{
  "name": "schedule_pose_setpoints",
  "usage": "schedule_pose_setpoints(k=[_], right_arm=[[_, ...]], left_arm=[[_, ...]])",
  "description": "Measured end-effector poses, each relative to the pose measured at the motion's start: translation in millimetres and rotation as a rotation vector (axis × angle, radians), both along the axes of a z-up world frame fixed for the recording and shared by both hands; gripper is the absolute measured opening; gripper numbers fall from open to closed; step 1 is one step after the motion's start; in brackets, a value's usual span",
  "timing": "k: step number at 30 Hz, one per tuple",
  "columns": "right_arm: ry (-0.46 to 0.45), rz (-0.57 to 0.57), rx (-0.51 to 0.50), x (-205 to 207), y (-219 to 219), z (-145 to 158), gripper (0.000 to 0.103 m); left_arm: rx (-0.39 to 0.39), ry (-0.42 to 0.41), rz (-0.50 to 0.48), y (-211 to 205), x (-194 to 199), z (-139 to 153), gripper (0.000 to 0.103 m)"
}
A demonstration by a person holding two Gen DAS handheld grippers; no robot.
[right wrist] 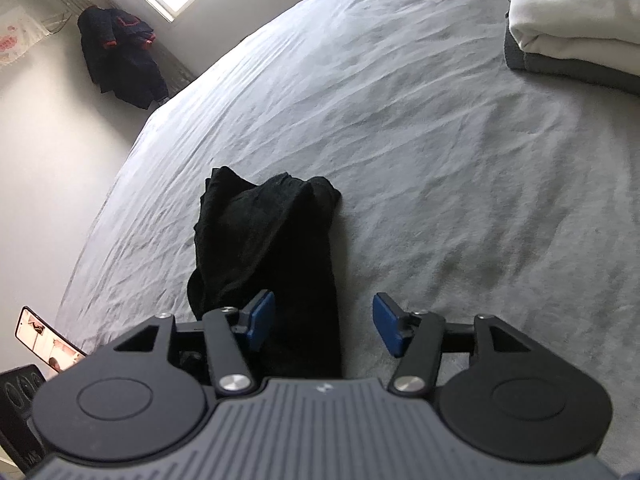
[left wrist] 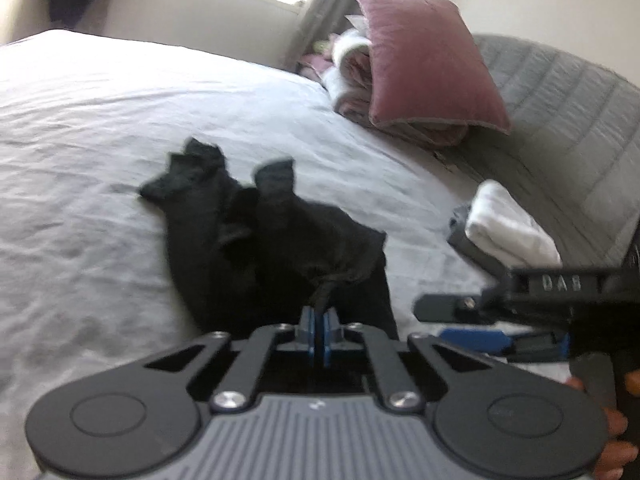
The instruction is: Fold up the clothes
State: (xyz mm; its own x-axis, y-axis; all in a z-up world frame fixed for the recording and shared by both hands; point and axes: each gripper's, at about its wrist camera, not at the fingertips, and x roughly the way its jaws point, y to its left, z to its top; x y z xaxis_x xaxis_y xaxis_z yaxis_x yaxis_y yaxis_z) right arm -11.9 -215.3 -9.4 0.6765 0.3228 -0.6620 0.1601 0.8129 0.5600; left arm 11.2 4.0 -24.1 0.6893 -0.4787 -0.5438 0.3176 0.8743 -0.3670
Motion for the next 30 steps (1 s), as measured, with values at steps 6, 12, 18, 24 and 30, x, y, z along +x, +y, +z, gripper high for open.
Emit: schedule_pose_setpoints(k=[6,12,18,24,30], right_arm=[[-0.009,-0.004,-0.013,-5,3,6,0.061],[-0.007,0.001,-0.054,-7,13,6,0.061],[-0.002,0.015,-0.075,-7,25,4,0.061],[-0.003,0.025,-0.111,-2,39,1,0.061],[-0.018,0.03,-0.16,7,48,-1,0.061]], left_arm=[[0.003,-0.085,0.112,28,-14,22,0.003],[0.04,-0.115,0.197,58,-28,36,0.003],[0.066,-0.096,0.291,95,-39,37,0.003],[0.105,-0.074,0.377,133,-50,35,0.003],[0.145,-0.007,0.454,168,-55,24,0.003]])
